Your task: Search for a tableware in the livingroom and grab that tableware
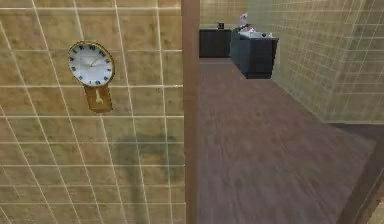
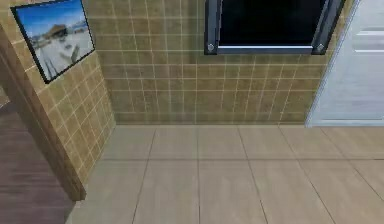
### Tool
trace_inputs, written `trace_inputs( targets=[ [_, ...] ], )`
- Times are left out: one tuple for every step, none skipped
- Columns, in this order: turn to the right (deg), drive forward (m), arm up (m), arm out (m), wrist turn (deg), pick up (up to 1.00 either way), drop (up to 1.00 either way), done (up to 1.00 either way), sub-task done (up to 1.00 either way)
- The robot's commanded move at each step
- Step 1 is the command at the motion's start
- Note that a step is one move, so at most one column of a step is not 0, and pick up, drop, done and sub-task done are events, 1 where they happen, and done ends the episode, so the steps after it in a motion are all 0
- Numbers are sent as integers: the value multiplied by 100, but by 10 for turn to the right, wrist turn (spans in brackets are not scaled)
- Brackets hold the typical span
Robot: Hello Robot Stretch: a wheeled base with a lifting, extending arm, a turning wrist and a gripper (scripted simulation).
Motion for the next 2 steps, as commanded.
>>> trace_inputs(
  targets=[
    [450,0,0,0,0,0,0,0,0],
    [90,0,0,0,0,0,0,0,0]
  ],
)
